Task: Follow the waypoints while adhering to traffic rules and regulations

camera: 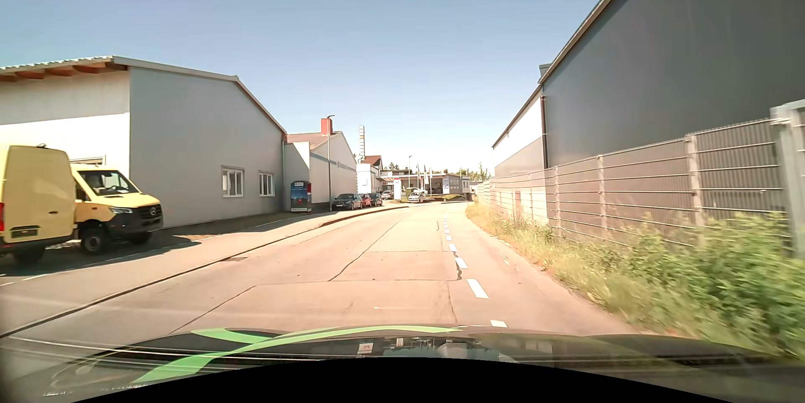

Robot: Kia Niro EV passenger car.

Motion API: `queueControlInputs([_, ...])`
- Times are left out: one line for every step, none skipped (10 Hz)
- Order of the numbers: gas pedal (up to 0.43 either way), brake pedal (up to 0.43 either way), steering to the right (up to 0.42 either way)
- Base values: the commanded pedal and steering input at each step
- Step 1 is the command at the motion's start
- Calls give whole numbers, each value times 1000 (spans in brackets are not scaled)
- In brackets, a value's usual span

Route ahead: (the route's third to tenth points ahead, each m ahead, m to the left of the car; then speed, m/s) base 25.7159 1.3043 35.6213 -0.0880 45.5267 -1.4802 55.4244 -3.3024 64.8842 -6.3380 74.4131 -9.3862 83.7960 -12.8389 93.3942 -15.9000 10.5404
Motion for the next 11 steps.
queueControlInputs([150,0,0])
queueControlInputs([150,0,0])
queueControlInputs([150,0,0])
queueControlInputs([150,0,1])
queueControlInputs([150,0,1])
queueControlInputs([150,0,2])
queueControlInputs([150,0,3])
queueControlInputs([150,0,3])
queueControlInputs([138,0,3])
queueControlInputs([138,0,3])
queueControlInputs([138,0,3])
